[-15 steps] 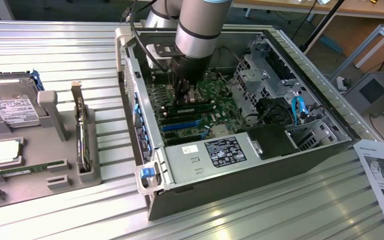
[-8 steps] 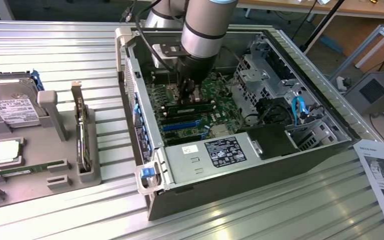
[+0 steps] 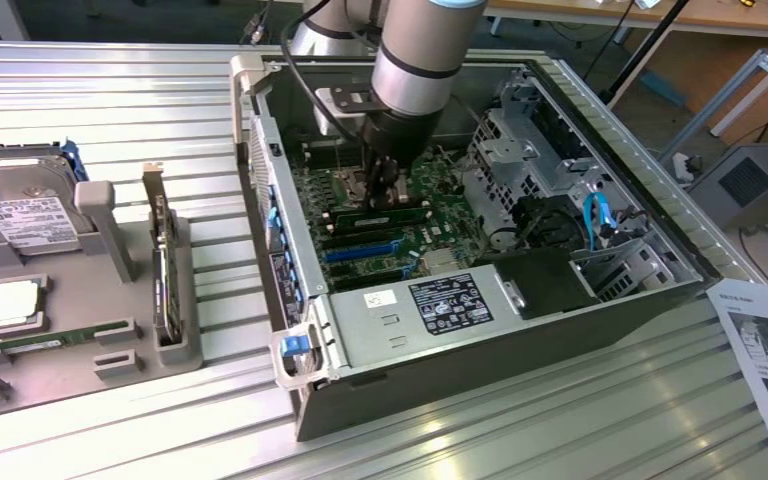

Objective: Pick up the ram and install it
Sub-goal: 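Press down the ram until it locks into place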

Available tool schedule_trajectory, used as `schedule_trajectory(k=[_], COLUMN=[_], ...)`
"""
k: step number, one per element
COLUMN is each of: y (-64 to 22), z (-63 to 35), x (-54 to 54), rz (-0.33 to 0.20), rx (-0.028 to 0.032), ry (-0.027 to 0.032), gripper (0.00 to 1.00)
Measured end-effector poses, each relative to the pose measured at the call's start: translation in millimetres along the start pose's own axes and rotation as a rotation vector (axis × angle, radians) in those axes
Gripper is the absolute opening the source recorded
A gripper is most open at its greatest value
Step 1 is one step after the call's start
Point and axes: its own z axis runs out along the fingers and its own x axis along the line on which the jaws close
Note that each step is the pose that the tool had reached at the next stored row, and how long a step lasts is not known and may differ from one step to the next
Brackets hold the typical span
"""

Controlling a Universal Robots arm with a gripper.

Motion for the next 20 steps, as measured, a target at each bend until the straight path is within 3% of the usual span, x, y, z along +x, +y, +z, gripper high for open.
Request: schedule_trajectory(k=[20], y=[-1.3], z=[5.4], x=[0.1], rz=[0.000], rx=[-0.0001], ry=[0.0004], gripper=[0.11])
